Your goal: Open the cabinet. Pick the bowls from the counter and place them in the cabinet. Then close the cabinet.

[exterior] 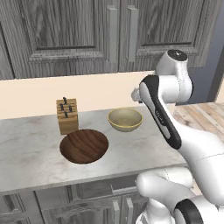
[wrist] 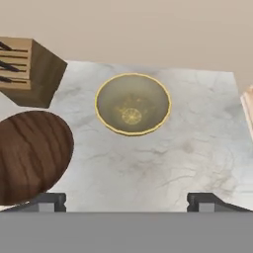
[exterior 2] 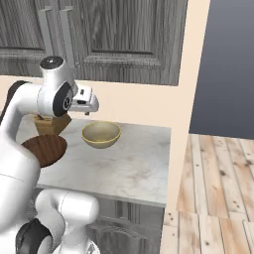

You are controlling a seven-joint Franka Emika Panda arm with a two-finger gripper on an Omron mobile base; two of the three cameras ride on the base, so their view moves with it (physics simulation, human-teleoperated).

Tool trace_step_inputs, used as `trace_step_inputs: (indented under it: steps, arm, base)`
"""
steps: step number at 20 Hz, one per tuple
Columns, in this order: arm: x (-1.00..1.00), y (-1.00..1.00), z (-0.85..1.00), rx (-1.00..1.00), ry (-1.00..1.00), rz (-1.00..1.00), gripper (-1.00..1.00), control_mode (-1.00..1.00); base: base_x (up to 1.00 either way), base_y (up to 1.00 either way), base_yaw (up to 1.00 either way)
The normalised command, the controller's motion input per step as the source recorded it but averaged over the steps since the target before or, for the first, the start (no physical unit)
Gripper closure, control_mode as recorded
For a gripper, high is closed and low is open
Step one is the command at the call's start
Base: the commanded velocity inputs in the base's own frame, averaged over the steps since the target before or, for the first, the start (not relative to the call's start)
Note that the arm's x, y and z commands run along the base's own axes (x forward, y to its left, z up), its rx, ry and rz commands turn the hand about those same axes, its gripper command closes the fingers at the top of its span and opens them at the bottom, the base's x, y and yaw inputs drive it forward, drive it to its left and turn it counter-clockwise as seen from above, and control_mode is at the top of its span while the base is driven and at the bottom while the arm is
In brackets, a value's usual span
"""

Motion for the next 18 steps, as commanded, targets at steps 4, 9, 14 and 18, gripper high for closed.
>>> trace_step_inputs:
  steps: [4,9,14,18]
  arm:
    - [-0.22,0.21,0.27,-0.05,-0.39,0.0,-1.0,-1.0]
    - [-0.18,0.14,0.38,-0.04,-0.39,0.0,-1.0,-1.0]
    - [-0.18,0.12,0.39,-0.01,-0.44,0.0,-1.0,-1.0]
    - [-0.27,0.05,0.37,0.0,-0.46,0.0,-1.0,-1.0]
  base:
    - [0.0,0.0,0.0]
    - [0.0,0.0,0.0]
    - [0.0,0.0,0.0]
    - [0.0,0.0,0.0]
